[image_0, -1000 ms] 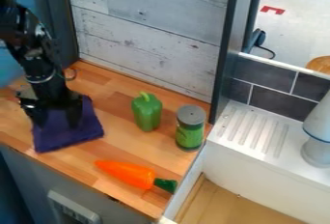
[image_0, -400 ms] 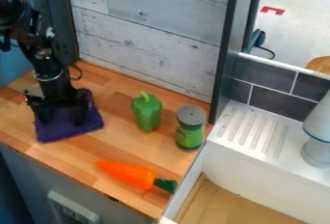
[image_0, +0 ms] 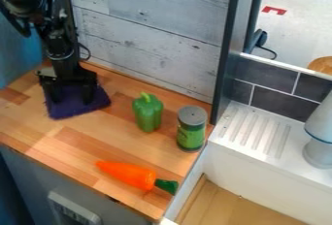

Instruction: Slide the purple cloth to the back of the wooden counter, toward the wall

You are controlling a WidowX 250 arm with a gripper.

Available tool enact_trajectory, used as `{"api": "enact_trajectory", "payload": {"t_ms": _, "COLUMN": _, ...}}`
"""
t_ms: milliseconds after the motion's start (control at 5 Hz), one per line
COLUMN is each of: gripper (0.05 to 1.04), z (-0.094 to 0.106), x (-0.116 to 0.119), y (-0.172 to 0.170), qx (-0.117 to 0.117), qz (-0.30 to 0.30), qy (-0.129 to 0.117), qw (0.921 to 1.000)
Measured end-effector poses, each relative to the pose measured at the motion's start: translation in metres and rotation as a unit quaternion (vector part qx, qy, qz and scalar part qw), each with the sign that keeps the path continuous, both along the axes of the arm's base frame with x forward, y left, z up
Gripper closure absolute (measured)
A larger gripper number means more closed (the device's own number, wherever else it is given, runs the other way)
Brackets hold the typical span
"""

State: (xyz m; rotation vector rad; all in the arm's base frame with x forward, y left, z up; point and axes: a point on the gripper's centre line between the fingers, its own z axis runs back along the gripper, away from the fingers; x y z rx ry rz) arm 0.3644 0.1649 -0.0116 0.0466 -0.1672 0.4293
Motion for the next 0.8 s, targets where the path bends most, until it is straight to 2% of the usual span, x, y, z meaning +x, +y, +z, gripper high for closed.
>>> {"api": "enact_trajectory", "payload": {"t_ms": 200, "gripper": 0.083, "z": 0.001, "x": 0.02, "y": 0.008, "qx": -0.004, "qz": 0.01, "qy": 0.001, "qw": 0.9999}}
{"api": "enact_trajectory", "payload": {"t_ms": 400, "gripper": 0.083, "z": 0.004, "x": 0.022, "y": 0.007, "qx": -0.01, "qz": 0.009, "qy": -0.001, "qw": 0.9999}}
{"api": "enact_trajectory", "payload": {"t_ms": 600, "gripper": 0.083, "z": 0.012, "x": 0.0, "y": -0.009, "qx": -0.038, "qz": 0.009, "qy": 0.001, "qw": 0.9992}}
{"api": "enact_trajectory", "payload": {"t_ms": 800, "gripper": 0.083, "z": 0.069, "x": -0.03, "y": 0.005, "qx": -0.063, "qz": 0.041, "qy": -0.081, "qw": 0.9939}}
